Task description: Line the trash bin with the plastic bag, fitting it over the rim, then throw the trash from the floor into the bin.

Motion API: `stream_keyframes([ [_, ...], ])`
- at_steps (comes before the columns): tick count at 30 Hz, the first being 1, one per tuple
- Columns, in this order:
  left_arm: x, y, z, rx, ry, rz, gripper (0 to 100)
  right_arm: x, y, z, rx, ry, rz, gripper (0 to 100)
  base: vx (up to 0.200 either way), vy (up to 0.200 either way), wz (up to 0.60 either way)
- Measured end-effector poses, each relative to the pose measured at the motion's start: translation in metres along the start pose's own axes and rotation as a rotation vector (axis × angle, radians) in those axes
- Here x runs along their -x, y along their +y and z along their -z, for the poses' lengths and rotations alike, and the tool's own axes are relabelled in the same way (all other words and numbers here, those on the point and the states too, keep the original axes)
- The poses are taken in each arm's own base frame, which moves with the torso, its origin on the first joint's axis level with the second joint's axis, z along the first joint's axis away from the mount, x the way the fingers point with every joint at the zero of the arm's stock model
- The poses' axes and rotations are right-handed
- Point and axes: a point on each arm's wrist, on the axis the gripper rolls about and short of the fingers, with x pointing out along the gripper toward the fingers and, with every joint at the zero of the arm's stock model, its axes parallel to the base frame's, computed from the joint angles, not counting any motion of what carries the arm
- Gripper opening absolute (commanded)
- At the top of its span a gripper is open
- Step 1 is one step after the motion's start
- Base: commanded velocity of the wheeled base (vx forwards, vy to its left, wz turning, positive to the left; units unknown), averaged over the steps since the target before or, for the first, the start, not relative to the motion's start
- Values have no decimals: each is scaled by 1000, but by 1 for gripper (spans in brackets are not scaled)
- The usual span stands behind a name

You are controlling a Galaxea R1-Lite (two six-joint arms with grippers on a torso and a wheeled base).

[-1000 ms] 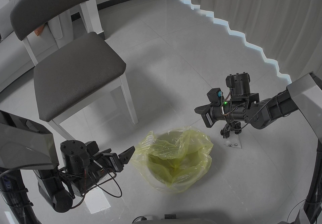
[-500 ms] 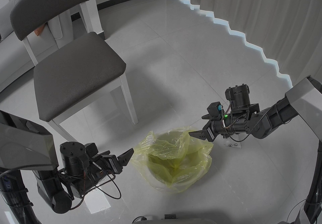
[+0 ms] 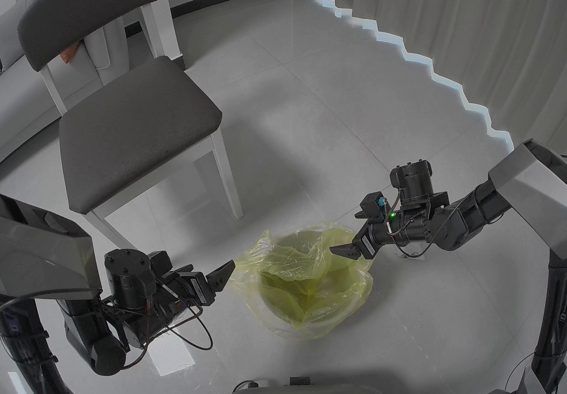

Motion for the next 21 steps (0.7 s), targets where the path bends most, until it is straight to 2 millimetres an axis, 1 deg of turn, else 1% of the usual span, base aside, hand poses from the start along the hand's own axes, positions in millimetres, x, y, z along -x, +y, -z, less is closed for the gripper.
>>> stream_keyframes([
  [11,1,3,-2,4,-5,-9,100,-15,-7,10,-11,20,0,100,0,0,0],
  [12,1,3,-2,5,-5,-10,100,-16,-7,10,-12,20,-2,0,0,0,0],
  [21,0,4,-1,6,-4,-13,100,-22,-9,15,-18,24,-14,0,0,0,0],
])
